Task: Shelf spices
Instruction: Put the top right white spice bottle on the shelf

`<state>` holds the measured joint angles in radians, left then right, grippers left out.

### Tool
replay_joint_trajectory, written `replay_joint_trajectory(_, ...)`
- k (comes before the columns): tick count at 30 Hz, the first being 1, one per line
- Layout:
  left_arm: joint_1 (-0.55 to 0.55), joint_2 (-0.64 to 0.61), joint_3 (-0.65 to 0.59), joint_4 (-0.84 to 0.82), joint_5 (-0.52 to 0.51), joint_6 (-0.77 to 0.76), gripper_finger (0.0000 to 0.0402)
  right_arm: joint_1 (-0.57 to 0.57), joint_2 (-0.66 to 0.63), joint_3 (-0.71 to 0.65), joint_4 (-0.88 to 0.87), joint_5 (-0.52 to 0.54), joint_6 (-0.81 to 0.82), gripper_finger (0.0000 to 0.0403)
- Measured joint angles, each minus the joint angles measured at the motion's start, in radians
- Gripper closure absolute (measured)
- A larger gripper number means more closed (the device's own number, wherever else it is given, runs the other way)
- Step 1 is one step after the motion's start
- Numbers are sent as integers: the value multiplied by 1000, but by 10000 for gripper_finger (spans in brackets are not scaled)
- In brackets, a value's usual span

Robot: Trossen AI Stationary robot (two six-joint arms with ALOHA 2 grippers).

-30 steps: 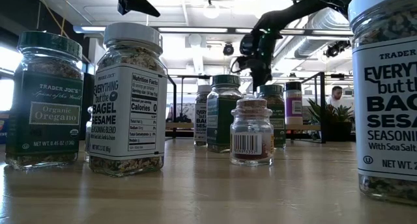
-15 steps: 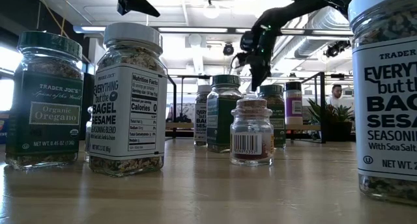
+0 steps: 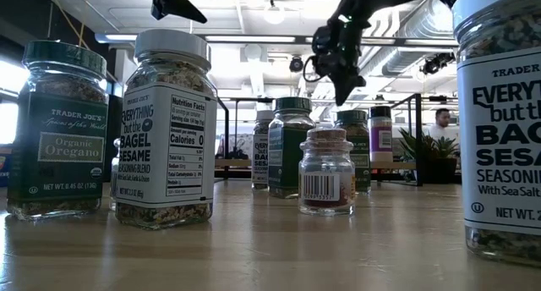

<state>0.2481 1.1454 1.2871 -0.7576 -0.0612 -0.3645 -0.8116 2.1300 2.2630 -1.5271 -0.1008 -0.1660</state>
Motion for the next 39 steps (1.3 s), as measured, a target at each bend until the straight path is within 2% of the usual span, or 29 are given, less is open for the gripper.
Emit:
replay_joint_trajectory(18, 0, 0, 0, 0, 4, 3, 119, 5, -8, -157, 83, 23, -3, 403)
replay_joint_trajectory(28, 0, 0, 0, -1, 5, 2, 119, 7, -5, -160, 84, 27, -210, 403)
replay_joint_trajectory(39, 0, 0, 0, 0, 5, 0, 119, 7, -7, -161, 92, 26, -349, 403)
